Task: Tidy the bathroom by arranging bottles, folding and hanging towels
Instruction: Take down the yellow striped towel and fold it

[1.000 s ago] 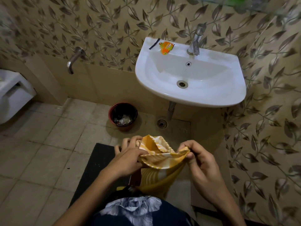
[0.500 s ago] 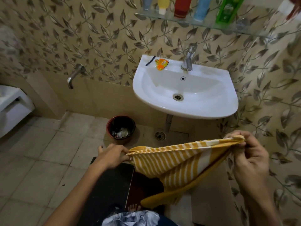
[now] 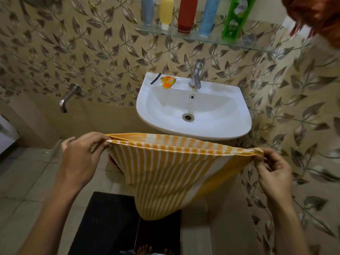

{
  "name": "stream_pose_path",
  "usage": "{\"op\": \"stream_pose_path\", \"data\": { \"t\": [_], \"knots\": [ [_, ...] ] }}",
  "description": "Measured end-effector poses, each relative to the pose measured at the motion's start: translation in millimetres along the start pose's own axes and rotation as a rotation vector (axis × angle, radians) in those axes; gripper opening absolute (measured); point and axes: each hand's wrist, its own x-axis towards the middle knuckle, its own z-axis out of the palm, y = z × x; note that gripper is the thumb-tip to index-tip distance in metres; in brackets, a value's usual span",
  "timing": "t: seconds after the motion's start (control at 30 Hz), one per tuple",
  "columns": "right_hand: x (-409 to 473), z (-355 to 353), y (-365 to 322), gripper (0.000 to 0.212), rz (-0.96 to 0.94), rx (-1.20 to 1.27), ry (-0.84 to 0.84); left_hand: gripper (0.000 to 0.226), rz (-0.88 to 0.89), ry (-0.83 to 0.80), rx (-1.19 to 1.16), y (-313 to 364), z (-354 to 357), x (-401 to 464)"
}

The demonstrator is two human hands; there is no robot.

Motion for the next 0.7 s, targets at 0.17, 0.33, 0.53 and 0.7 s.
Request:
{"op": "stream_pose_path", "data": {
  "t": [0.17, 0.33, 0.53, 0.7],
  "knots": [
    [1, 5, 1, 0.025, 0.002, -0.045, 0.059, 0.008, 0.034, 0.018, -0.029, 7, -16, 7],
    [5, 1, -2, 0.032, -0.015, 0.036, 0.145, 0.034, 0.224, -0.023, -0.038, 6, -36, 3],
    [21, 13, 8, 0.025, -0.012, -0.006, 0.076, 0.016, 0.233, -0.137, -0.059, 14, -30, 13],
    [27, 12, 13, 0.034, -0.06, 0.005, 0.134, 0.033, 0.451, -0.495, 0.103, 10, -43, 11]
  ]
}}
